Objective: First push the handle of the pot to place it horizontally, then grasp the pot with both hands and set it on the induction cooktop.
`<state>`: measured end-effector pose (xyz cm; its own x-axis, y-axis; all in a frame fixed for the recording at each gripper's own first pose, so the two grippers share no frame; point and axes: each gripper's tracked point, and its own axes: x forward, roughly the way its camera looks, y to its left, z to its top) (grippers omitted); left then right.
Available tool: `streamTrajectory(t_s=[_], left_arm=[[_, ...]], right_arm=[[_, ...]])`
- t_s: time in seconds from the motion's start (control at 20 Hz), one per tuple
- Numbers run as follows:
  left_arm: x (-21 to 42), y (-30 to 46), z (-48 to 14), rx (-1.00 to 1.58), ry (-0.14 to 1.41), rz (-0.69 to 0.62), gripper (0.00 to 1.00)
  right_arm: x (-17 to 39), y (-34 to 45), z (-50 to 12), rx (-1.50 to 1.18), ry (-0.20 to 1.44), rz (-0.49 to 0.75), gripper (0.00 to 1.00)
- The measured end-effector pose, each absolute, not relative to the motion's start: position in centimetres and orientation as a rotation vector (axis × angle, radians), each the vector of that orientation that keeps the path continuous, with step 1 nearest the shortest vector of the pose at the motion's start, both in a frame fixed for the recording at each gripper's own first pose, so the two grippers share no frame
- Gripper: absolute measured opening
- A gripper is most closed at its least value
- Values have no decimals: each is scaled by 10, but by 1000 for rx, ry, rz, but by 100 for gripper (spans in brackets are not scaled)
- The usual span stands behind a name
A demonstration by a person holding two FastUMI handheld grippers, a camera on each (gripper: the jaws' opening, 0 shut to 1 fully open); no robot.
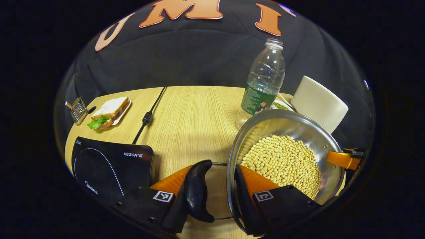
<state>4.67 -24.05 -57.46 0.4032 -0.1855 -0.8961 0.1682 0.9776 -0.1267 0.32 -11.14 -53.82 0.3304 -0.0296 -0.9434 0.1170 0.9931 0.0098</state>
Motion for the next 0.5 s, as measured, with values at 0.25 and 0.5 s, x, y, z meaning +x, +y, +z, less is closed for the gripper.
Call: streamTrajectory(t_s=[0.25, 0.5], left_arm=[[48, -238, -572, -43, 1103, -237, 74], [52, -235, -566, -74, 1083, -239, 72]], right_arm=[[-7, -110, -522, 50, 1207, -124, 52], [-13, -99, -485, 54, 1160, -132, 52]])
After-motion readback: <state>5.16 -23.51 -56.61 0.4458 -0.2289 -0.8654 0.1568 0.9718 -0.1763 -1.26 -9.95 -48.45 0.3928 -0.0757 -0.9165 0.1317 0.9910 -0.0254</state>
